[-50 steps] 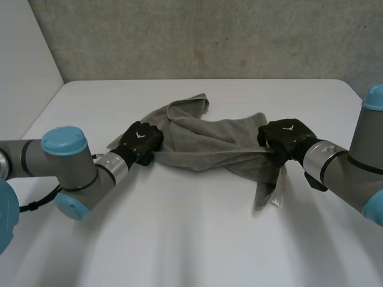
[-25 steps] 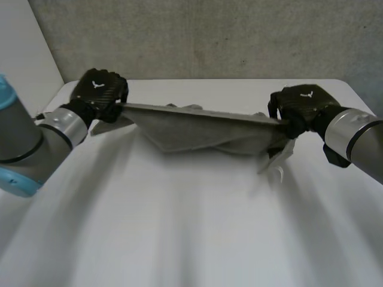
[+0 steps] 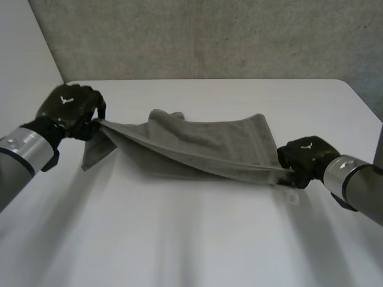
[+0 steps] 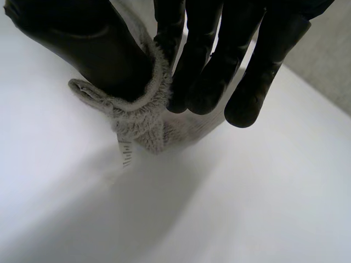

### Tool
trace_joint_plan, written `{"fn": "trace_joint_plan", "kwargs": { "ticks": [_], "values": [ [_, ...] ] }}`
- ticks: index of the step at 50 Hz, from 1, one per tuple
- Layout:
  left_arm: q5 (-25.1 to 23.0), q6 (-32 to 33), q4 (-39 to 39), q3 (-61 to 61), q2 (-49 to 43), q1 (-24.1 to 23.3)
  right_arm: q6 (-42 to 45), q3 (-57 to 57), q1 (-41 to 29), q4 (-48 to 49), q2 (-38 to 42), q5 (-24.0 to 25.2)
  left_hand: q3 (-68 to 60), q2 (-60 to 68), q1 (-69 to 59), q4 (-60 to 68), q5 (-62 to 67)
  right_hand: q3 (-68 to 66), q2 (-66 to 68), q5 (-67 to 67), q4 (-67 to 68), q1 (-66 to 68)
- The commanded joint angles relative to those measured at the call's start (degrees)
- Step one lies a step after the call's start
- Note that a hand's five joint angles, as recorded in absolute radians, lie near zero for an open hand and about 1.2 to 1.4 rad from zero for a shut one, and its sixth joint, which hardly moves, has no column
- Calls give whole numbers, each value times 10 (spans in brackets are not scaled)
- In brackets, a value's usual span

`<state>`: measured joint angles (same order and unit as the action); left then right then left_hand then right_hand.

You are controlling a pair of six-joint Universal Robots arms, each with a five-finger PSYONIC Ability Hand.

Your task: Fold the towel.

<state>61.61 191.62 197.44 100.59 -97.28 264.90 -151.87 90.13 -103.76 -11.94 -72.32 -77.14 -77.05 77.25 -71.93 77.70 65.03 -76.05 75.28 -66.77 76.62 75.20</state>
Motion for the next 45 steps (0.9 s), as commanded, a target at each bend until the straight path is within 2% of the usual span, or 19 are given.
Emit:
{"fn": "trace_joint_plan", "kwargs": {
  "ticks": [1,2,5,9,16,21,22,23,24,26,27,29,30,32,35,37,40,43,45],
  "values": [
    [-22,-35,-20,-14,116,1,-6,-70,0,-58,-147,30,-30,27,-81,23,50,-40,47,-32,34,48],
    [-22,-35,-20,-15,116,1,-6,-70,0,-58,-148,31,-30,27,-81,23,50,-40,47,-32,34,48],
    [-29,-66,-74,-80,175,1,-21,-193,7,-116,-193,75,-30,27,-81,23,50,-40,47,-32,34,48],
    [-31,-105,-102,-130,186,1,-40,-278,16,-160,-192,85,-30,27,-81,23,50,-40,47,-32,34,48],
    [-29,-137,-114,-183,136,19,-27,-339,45,-213,-99,92,-30,27,-81,23,50,-40,47,-32,34,48],
    [-25,-112,-127,-225,-26,22,46,-349,27,-213,14,49,-30,27,-81,23,50,-40,47,-32,34,48],
    [-25,-112,-127,-225,-27,22,46,-349,27,-213,14,49,-30,27,-81,23,50,-40,47,-32,34,48],
    [-24,-89,-142,-248,-77,19,58,-360,16,-210,46,32,-30,27,-81,23,50,-40,47,-32,34,48],
    [-24,-89,-142,-248,-78,19,62,-377,2,-208,78,13,-30,27,-81,23,50,-40,47,-32,34,48],
    [-23,-16,-179,-314,-179,5,64,-398,-14,-205,106,-3,-30,27,-81,23,50,-40,47,-32,34,48],
    [-23,-16,-180,-314,-179,4,64,-399,-14,-205,106,-3,-30,27,-81,23,50,-40,47,-32,34,48],
    [-16,66,-208,-399,-263,-24,58,-454,-42,-186,159,-24,-30,27,-81,23,50,-40,47,-32,34,48],
    [-16,67,-208,-399,-263,-25,58,-454,-42,-186,159,-24,-30,27,-81,23,50,-40,47,-32,34,48],
    [0,112,-217,-499,-321,-45,55,-527,-57,-142,198,-38,-30,27,-81,23,50,-40,47,-32,34,48],
    [12,115,-216,-553,-335,-52,48,-579,-60,-110,211,-49,-30,27,-81,23,50,-40,47,-32,34,48],
    [38,107,-210,-662,-338,-62,13,-692,-60,-50,216,-85,-30,27,-81,23,50,-40,47,-32,34,48],
    [62,82,-174,-739,-322,-86,-19,-765,-57,-15,205,-104,-30,27,-81,23,50,-40,47,-32,34,48],
    [73,57,-151,-753,-303,-90,-31,-757,-52,-11,177,-92,-30,27,-81,23,50,-40,47,-32,34,48],
    [75,-2,-114,-730,-264,-87,-32,-731,-52,-12,165,-79,-30,27,-81,23,50,-40,47,-32,34,48]
  ]
}}
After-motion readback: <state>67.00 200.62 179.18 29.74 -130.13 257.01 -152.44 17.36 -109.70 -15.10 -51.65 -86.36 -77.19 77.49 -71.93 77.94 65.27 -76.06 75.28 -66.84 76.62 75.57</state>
